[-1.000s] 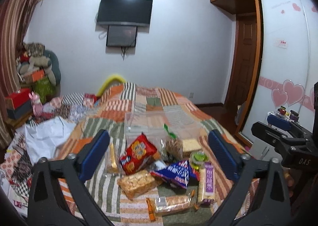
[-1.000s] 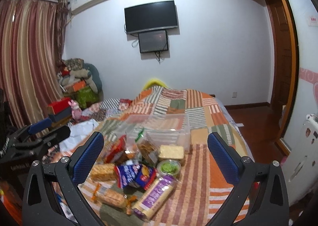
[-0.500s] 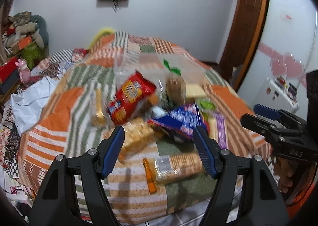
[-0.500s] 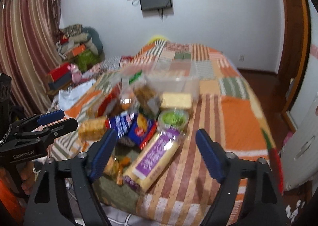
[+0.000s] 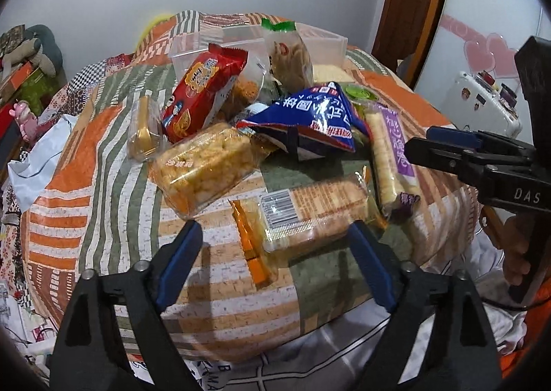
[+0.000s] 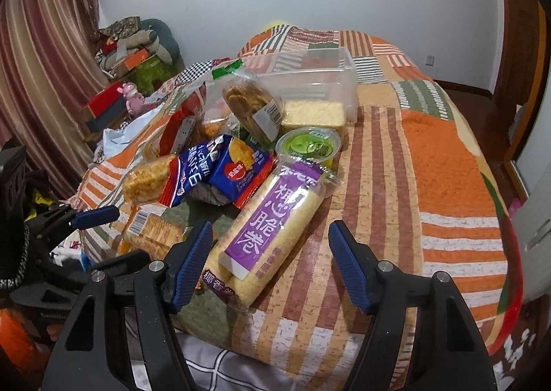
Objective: Organize snacks
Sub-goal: 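Lower the left gripper to the orange-ended biscuit-stick pack while the right gripper approaches the purple coconut roll pack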
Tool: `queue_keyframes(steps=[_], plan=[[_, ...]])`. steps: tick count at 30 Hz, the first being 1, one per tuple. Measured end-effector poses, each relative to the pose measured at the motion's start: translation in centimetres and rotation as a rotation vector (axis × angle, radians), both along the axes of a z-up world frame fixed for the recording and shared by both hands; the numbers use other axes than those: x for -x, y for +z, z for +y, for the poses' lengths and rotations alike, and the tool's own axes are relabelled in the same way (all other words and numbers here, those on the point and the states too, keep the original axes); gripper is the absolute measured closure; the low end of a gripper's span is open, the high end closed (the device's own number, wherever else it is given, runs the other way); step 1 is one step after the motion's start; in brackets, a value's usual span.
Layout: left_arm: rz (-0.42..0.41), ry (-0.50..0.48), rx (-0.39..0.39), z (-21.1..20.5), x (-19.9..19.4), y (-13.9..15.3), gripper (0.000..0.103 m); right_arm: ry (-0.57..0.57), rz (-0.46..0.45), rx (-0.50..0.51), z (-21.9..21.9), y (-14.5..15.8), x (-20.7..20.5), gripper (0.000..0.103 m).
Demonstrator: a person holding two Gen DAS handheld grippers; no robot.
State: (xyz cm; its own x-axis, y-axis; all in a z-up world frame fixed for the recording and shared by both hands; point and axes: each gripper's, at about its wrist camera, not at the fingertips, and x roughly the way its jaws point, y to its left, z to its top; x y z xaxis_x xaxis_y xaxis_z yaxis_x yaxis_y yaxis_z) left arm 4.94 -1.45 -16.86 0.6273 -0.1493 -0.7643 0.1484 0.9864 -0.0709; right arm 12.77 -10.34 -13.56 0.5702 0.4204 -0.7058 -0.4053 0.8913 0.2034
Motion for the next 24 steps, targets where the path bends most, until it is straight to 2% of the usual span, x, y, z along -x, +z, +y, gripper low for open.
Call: queue_keyframes(steps=[8,11,19,20,22,24], plan=[[0.015,0.019,-0.013,-0.4,-1.9,-0.3,0.015,0.001,0.043,0.027,0.7,-1.6,-1.0,0.036],[0.008,0.012,-0.006,-0.6,-2.5,-0.2,0.015,-0.002,0.064,-0.001,0.1,-1.9,-1.3,0.036],[-0.027,-0.003,-0.011,-1.4,-3.8,0.2,0.015,-0.043,0.044,0.046,-1.8,-1.6,-1.4,0.037],[-0.028,0.001,-0.01,-1.4,-3.9,0.1,0.016,-0.052,0.042,0.05,-2.0,-1.5,-1.4,0.037],[-0.011,0.0,0.003,-1.4,-4.1,-0.2,0.027,-0.075,0.041,0.055,-2.8,-1.4,-1.5,0.037],[0.01,0.002,0.021,-1.4,-4.2,-0.5,0.034,-0.085,0.043,0.049,-3.4,-1.2,-1.4,0.037]])
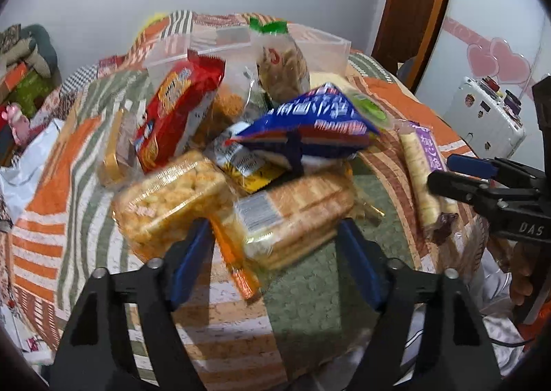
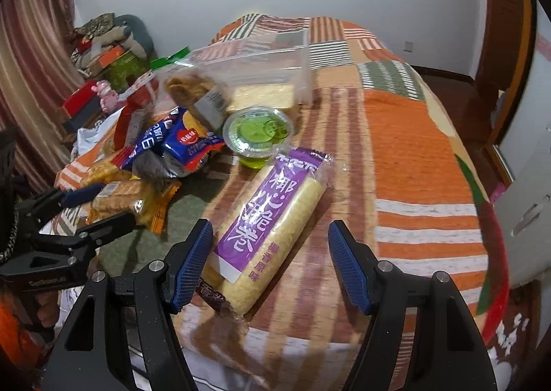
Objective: Organize snacks
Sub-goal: 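Lower the left gripper to the orange-ended biscuit-stick pack while the right gripper approaches the purple coconut roll pack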
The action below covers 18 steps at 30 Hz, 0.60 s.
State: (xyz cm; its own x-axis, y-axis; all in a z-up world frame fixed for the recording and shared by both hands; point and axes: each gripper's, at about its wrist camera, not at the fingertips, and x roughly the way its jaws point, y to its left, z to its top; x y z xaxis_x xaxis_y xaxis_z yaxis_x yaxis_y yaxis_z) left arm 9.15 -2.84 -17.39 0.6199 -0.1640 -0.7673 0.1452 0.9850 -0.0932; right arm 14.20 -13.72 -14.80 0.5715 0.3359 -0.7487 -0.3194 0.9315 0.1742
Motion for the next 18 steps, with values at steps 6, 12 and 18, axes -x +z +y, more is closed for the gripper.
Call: queue_keyframes(steps=[6,12,18], plan=[[-0.035,-0.017,-0.009,-0.1,1.0,1.7,0.038,0.025,0.0,-0.032,0.1,0.4,0.2,0.037],[-0.067,-0.086,0.028,-0.4,0.3,3.4,0.02,0.048,0.024,-0.053,0.9,-0.3,-0.1,0.037],[0.001,-0.224,0.009,-2.4,-2.0,1.8,0.02,0.054,0.026,-0.063,0.8,-0.3,0.1,0.037]])
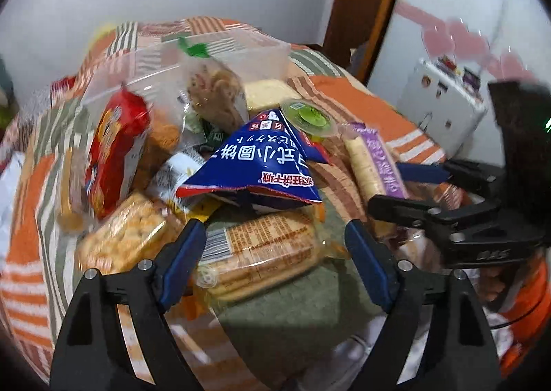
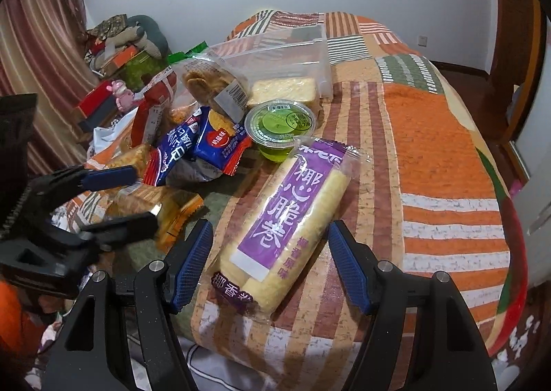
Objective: Organize snacks
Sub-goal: 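Lower the left gripper to the orange-ended biscuit-stick pack while the right gripper approaches the purple coconut roll pack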
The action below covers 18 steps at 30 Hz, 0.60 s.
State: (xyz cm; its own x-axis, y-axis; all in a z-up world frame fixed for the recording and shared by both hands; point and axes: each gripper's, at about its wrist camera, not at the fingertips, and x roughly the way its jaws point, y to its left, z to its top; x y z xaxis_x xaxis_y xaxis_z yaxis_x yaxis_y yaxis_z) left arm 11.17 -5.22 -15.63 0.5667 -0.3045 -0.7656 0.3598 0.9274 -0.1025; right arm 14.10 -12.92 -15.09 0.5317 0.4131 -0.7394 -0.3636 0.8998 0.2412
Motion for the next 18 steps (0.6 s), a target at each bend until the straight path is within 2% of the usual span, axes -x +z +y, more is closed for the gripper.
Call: queue_keyframes(steps=[6,8,11,18], plan=[[0.012,-0.01,-0.015,0.0,0.3,-0.5,0.02,-0.006,0.003,-0.003,-0.2,-0.2,-0.1,0.038],[0.016,0.006,-0.032,-0.1,0.8,-0.5,0.02,-0.007,0.003,0.002,-0.3,-0.3,-0.2,0.046],[0.024,0.03,-0.042,0.4,1.7,-0.5,0.02,-0.008,0.009,-0.015,-0.5,-0.3,-0.2,0.047],[0.062,0.091,0.014,2.2,2.7,-0.1,0.019,-0.011,0.011,-0.023,-0.7,-0.2,0.1,0.05]])
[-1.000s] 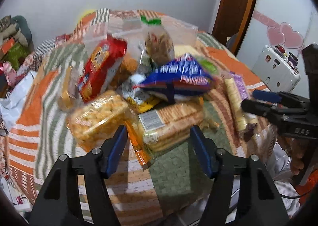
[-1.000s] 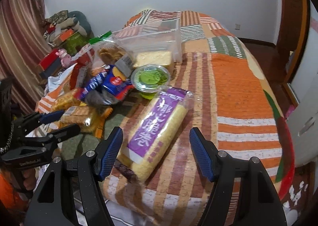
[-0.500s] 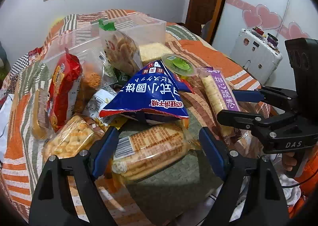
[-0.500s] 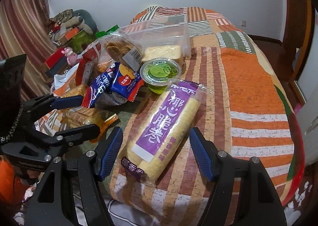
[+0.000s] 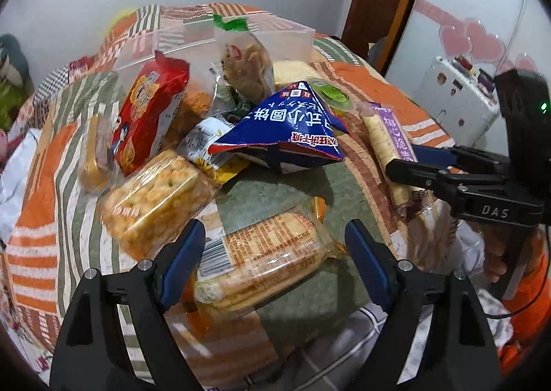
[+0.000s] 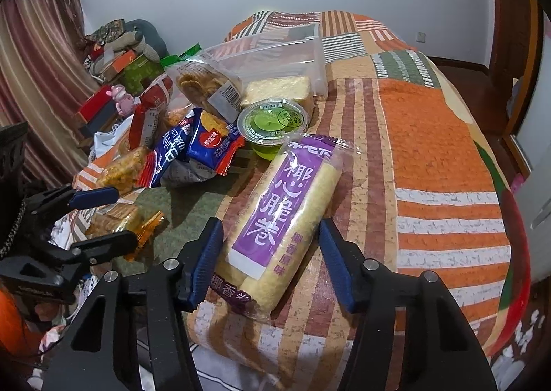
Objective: Organize snacks
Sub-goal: 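Lower the left gripper to the orange-ended biscuit-stick pack while the right gripper approaches the purple coconut roll pack, then grasp the biscuit-stick pack with the left gripper and lift it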
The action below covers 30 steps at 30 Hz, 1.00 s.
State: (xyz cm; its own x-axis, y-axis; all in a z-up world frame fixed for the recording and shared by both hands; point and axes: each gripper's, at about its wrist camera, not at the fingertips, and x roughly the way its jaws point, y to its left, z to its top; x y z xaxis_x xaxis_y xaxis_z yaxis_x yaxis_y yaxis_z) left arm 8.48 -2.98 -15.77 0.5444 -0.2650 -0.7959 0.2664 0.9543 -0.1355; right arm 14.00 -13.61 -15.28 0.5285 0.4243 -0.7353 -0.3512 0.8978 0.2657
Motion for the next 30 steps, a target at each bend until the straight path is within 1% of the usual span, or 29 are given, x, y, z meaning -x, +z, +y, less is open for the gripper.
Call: queue_keyframes(steps=[1,4,6,8,10,11,12,13,14,15,16,17,19,20,22,23,26,27,28,29,30], plan=[[0.0,0.0,0.006,0.1,0.1,0.1,0.015,0.001,0.002,-0.003,-0.1,0.0,0.1,0.05],[-0.003,-0.009,0.013,0.6,0.5,0.0,0.011,0.001,0.005,-0.007,-0.2,0.1,0.2,0.05],[0.021,-0.033,0.017,0.5,0.6,-0.7,0.011,0.002,0.005,-0.007,-0.2,0.1,0.3,0.05],[0.033,-0.03,0.006,0.6,0.7,-1.6,0.011,0.001,0.003,-0.006,-0.2,0.2,0.4,0.05],[0.007,-0.03,-0.007,0.7,1.0,-2.2,0.012,0.002,0.003,-0.005,-0.2,0.2,0.5,0.05],[-0.018,-0.024,-0.028,0.6,1.3,-2.4,0.015,0.003,0.003,-0.004,-0.1,0.2,0.5,0.05],[-0.03,-0.015,-0.046,0.6,1.4,-2.4,0.023,0.004,0.003,-0.003,-0.1,0.1,0.5,0.05],[-0.041,0.0,-0.072,0.6,1.5,-2.5,0.035,0.005,0.003,-0.001,0.0,0.1,0.5,0.05],[-0.052,0.016,-0.098,0.6,1.6,-2.5,0.04,0.005,0.004,-0.001,0.0,0.1,0.4,0.05],[-0.057,0.024,-0.092,0.8,1.6,-2.4,0.047,0.005,0.005,-0.002,0.1,0.1,0.4,0.05],[-0.059,0.032,-0.077,1.1,1.6,-2.4,0.058,0.005,0.007,-0.004,0.1,0.1,0.4,0.05],[-0.057,0.043,-0.06,1.5,1.6,-2.3,0.062,0.004,0.009,-0.006,0.1,0.1,0.3,0.05],[-0.047,0.073,-0.024,2.7,1.5,-2.1,0.082,0.004,0.008,-0.005,0.1,0.1,0.3,0.05],[-0.039,0.088,0.0,3.3,1.4,-2.0,0.084,0.004,0.008,-0.005,0.1,0.1,0.3,0.05],[-0.022,0.101,0.04,4.0,1.3,-2.0,0.085,0.004,0.009,-0.005,0.1,0.0,0.3,0.05],[-0.018,0.106,0.047,4.0,1.4,-1.8,0.085,0.004,0.009,-0.004,0.1,0.0,0.3,0.05],[-0.038,0.118,0.034,3.9,2.1,-0.8,0.084,0.003,0.017,-0.008,0.1,0.0,0.1,0.05],[-0.041,0.125,0.033,4.2,2.2,-0.4,0.08,0.001,0.02,-0.012,0.0,0.0,0.1,0.05],[-0.044,0.135,0.035,4.4,2.5,-0.1,0.07,-0.001,0.023,-0.018,-0.1,0.0,0.0,0.05],[-0.048,0.155,0.036,4.8,2.8,0.3,0.064,-0.002,0.025,-0.021,-0.1,-0.1,0.0,0.05],[-0.056,0.179,0.033,5.4,3.2,0.7,0.052,-0.002,0.027,-0.021,-0.1,-0.1,-0.1,0.05]])
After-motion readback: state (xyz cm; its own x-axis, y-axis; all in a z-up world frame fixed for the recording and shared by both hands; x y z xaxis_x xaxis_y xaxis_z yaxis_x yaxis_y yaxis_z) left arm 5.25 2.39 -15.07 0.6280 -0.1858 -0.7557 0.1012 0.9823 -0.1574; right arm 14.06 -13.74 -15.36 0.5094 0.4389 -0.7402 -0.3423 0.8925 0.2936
